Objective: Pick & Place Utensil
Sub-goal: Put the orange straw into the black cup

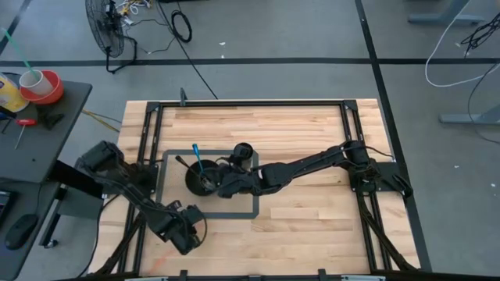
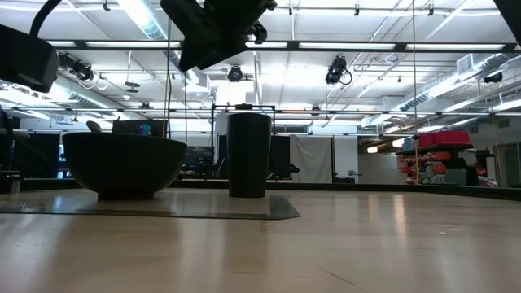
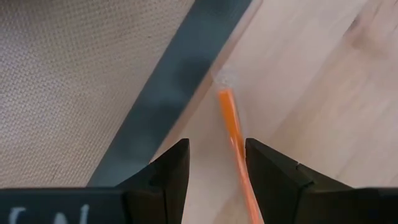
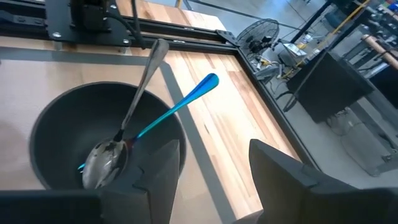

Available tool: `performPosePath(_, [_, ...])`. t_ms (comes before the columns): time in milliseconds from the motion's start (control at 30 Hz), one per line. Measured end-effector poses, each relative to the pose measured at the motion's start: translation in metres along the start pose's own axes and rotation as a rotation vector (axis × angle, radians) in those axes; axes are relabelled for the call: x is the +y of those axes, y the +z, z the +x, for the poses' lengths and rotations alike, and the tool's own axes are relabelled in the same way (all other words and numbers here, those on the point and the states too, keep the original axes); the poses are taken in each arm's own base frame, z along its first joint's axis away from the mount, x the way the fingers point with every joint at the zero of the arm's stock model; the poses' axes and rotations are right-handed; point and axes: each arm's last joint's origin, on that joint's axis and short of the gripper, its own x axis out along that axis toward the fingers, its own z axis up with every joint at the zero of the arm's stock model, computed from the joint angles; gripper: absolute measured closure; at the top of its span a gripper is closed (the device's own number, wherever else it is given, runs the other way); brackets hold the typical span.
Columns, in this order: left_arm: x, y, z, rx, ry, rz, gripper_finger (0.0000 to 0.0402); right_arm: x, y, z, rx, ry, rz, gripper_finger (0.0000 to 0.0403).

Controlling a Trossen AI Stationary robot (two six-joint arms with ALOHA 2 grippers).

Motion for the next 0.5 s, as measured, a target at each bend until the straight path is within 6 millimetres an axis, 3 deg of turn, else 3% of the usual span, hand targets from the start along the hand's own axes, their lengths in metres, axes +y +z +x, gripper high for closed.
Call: performPosePath(500, [-0.0049, -0.0031, 0.0104, -0.02, 0.007, 0.01, 0.0258, 0.0009, -0.0003, 0.0001, 0.005, 0.043, -0.003, 0.0207])
